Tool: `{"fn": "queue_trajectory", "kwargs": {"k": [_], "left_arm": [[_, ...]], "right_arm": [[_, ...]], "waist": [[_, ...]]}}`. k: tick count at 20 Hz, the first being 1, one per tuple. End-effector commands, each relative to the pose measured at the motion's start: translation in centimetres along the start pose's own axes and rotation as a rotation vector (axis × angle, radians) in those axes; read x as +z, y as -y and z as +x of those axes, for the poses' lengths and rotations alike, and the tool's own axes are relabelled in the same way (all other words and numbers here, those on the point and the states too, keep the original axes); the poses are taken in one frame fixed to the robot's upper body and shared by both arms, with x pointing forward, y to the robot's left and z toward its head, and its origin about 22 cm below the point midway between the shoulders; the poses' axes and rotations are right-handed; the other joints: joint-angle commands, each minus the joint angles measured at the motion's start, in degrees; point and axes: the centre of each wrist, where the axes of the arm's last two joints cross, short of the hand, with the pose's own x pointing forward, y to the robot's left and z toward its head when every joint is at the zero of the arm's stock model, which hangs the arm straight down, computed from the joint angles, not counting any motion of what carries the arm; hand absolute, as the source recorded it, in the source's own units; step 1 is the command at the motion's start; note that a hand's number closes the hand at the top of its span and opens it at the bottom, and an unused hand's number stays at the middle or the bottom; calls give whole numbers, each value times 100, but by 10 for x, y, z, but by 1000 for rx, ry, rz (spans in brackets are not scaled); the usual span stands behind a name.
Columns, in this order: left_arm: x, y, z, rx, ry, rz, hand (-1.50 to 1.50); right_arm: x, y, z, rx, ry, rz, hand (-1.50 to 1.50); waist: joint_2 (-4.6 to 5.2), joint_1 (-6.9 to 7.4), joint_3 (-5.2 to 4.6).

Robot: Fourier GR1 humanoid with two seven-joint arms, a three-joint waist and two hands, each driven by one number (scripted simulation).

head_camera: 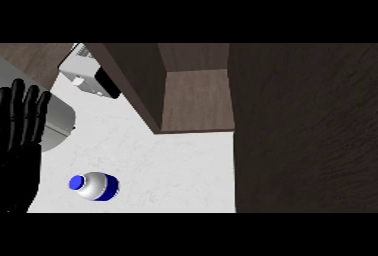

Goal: Pick up the bottled water, place it into the cabinet and close the cabinet

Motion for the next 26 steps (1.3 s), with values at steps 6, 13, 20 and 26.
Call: {"fn": "queue_trajectory", "kwargs": {"k": [6, 13, 20, 26], "left_arm": [[46, 7, 37, 163, 6, -231, -150], [90, 11, 66, 404, -290, -279, -150], [108, 11, 104, 400, -292, -264, -150], [113, 5, 117, 376, -300, -274, -150]], "right_arm": [[28, 1, 24, -6, -18, -23, -150], [55, 2, 44, -250, -137, 148, -150], [73, 15, 68, -234, -158, 148, -150], [77, 22, 78, -224, -156, 148, -150]], "waist": [[102, 138, -396], [101, 148, -388], [93, 138, -385], [57, 158, -382]]}}
